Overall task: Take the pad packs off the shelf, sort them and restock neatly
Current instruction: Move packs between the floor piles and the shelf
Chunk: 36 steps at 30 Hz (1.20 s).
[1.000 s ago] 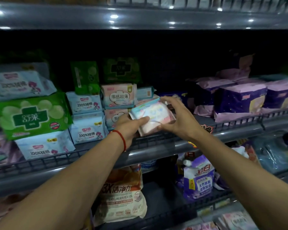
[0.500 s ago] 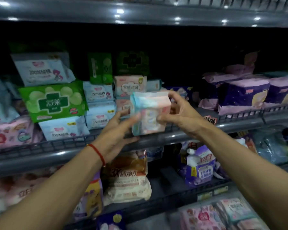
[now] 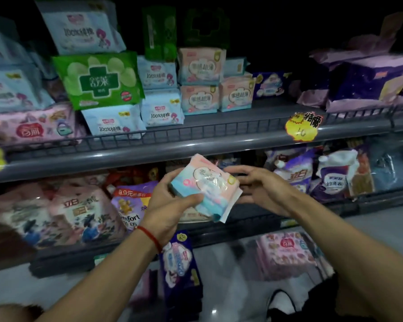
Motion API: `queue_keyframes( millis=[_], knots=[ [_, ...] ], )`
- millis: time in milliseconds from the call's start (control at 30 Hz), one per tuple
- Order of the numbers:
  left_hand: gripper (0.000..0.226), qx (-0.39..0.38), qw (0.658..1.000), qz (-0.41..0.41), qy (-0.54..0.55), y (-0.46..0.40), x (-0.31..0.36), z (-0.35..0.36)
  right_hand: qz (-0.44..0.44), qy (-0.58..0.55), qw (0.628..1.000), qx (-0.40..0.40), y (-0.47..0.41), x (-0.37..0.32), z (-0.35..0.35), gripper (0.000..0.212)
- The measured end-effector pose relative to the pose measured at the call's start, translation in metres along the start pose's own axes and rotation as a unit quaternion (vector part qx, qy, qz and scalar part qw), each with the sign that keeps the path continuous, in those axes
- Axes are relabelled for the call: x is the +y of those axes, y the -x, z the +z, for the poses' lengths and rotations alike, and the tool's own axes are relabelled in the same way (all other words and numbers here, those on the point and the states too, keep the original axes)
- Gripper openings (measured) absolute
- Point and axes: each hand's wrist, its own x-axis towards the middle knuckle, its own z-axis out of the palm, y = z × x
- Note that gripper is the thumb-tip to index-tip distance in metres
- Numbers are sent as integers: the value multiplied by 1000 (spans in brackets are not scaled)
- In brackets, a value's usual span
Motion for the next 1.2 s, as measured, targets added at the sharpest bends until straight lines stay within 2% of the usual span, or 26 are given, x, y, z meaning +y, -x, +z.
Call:
queue_keyframes(
  millis=[100,200,300,400,500,567,600,667,700,767,833,967,1100,1200],
  knots=[
    [68,-13,997,23,-79,7,-17,13,-9,76,997,11,11,11,-2,41],
    [56,-35,997,4,-63,8,-32,39,-30,165,984,63,25,7,-25,44],
    [43,-49,997,-51,-30,1,-50,79,-35,210,970,120,50,-6,-65,45],
    [50,-79,991,-104,-1,-9,-76,135,-28,171,962,212,89,-2,-114,43],
    [45,-149,973,-176,13,-8,-110,202,47,139,955,257,137,31,-162,42],
    [38,-200,956,-215,-23,-5,-140,243,76,84,953,280,171,64,-192,36],
    [42,-232,944,-227,-59,-5,-155,260,77,45,948,305,187,80,-206,36],
    [61,-293,908,-262,-141,-7,-183,287,80,-10,921,381,218,112,-235,38],
    [57,-307,894,-279,-169,-11,-194,295,87,-19,904,419,231,128,-249,37],
    [27,-319,877,-295,-205,-19,-210,302,104,-22,862,495,255,160,-276,35],
    [10,-317,870,-295,-237,-30,-224,300,126,-26,827,547,267,191,-300,32],
    [10,-283,875,-291,-265,-49,-246,301,159,-19,815,558,244,228,-335,37],
    [9,-273,873,-265,-305,-57,-258,313,179,15,839,513,188,237,-359,47],
    [21,-280,872,-259,-308,-66,-261,312,217,73,858,459,155,241,-380,38]
  ],
)
